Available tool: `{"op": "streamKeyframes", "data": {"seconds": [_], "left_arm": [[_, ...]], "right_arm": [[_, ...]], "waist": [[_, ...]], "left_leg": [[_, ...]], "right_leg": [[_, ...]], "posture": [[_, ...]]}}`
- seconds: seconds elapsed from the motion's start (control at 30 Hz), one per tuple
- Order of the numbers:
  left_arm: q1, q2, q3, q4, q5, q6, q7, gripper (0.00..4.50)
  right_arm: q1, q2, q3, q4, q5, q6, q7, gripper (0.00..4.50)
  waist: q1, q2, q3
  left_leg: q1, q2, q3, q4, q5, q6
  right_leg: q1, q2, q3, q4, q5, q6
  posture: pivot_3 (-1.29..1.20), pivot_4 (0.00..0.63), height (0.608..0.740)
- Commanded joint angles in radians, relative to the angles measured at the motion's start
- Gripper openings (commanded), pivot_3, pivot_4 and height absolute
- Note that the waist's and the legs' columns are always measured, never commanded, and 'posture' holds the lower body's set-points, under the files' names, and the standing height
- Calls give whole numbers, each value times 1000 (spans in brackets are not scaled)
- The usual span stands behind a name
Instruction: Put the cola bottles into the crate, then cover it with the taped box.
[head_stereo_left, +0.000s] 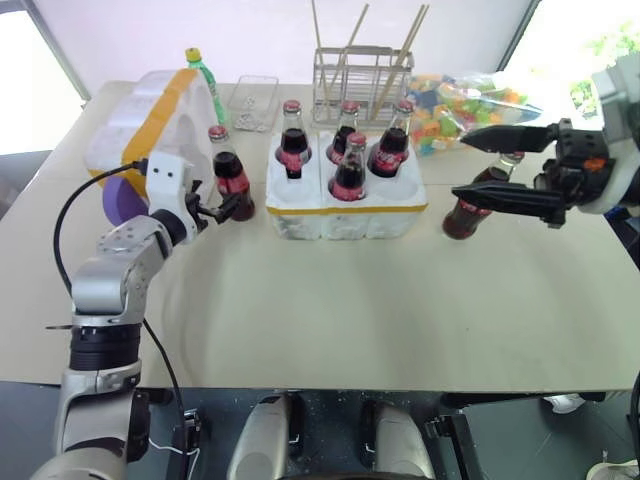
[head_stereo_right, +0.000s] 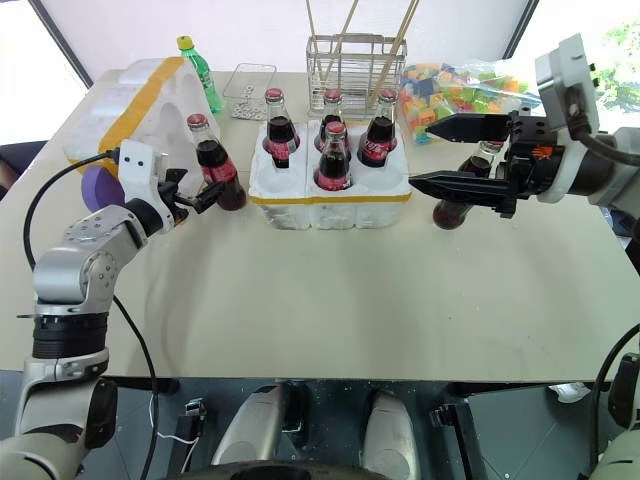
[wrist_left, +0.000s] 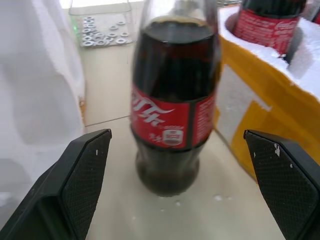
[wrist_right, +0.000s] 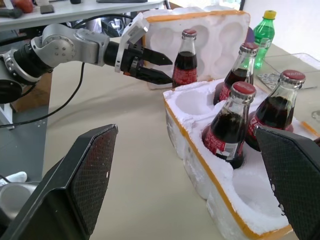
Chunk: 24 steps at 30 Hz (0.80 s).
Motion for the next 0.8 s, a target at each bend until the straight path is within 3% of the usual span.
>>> {"op": "streamKeyframes", "data": {"seconds": [0.03, 0.43, 0.53, 0.6, 0.8], "left_arm": [[-78, -24, -27, 73, 34, -77, -2, 4435], [-206, -68, -73, 348, 128, -214, -5, 4435], [-201, -66, -69, 342, 125, -222, -20, 3611], [-195, -49, -57, 303, 107, -177, -38, 2752], [-200, 54, 12, 93, -4, 33, -111, 2775]], "right_arm": [[11, -12, -49, -47, 22, 6, -10, 4500], [1, -5, -42, -60, 25, 8, -6, 4500], [1, -2, -37, -57, 20, 3, -6, 4500], [-7, -1, -36, -52, 21, 5, -10, 4500], [-11, -1, -39, -48, 21, 6, -14, 4500]], "waist": [[0, 0, 0], [-5, 0, 0], [-3, 0, 0], [-5, 0, 0], [-7, -1, 0]], "left_leg": [[0, 0, 0, 0, 0, 0], [0, 1, 1, 0, 0, 1], [0, 0, 1, 0, 0, 1], [0, 0, 1, 0, -1, 1], [-1, 1, 1, 0, 0, -1]], "right_leg": [[0, 0, 0, 0, 0, 0], [0, 0, 0, 1, 0, 1], [0, 0, 0, 1, 0, 1], [0, 0, 0, 1, 0, 1], [-2, 0, 0, 1, 0, 1]], "posture": [[0, 150, 736], [0, 150, 736], [0, 150, 736], [0, 150, 736], [0, 150, 736]]}}
